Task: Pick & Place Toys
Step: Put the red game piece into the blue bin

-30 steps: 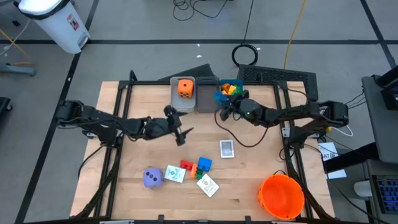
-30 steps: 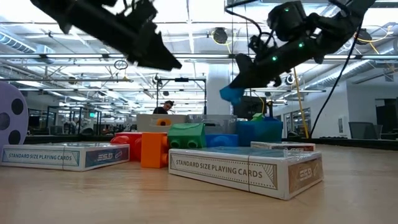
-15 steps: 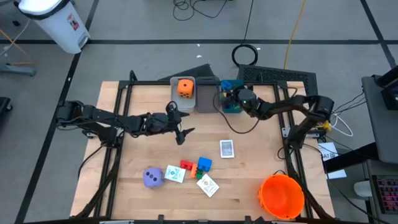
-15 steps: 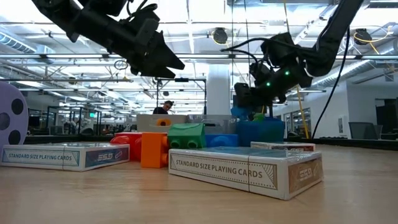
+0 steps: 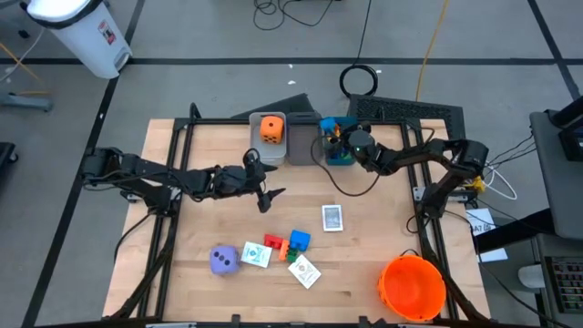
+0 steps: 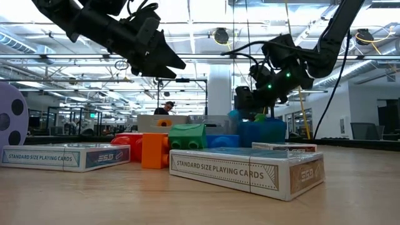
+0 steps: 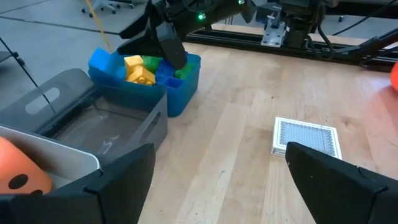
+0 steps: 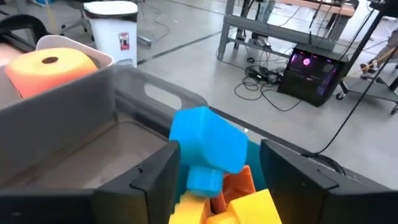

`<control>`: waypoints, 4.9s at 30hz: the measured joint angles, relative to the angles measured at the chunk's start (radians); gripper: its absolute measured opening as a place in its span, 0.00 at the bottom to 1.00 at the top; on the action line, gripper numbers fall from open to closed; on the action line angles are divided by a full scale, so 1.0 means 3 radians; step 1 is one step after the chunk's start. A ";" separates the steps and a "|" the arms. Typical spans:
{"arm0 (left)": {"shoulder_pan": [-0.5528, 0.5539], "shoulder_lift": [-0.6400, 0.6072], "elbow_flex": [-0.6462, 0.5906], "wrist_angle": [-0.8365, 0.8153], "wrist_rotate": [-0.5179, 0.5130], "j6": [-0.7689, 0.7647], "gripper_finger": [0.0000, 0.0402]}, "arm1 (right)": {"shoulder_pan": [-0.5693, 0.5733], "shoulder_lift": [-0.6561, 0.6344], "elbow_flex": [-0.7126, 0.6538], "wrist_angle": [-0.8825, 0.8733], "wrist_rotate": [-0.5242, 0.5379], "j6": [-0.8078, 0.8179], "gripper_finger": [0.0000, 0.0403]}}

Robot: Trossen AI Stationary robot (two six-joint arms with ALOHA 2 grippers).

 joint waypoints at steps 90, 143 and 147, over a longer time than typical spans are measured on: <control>-0.0547 0.0945 0.0880 -0.0479 -0.1353 0.2159 0.46 | 0.0848 -0.0943 0.0003 -0.0650 -0.1243 0.0618 0.59; -0.0542 0.0945 0.0880 -0.0587 -0.1300 0.1306 0.47 | 0.1428 -0.0117 0.0245 0.0158 -0.1822 -0.1780 0.65; -0.0560 0.0945 0.0880 -0.0558 -0.1263 0.1307 0.45 | 0.1452 -0.0115 0.0245 0.0211 -0.1485 -0.1923 0.64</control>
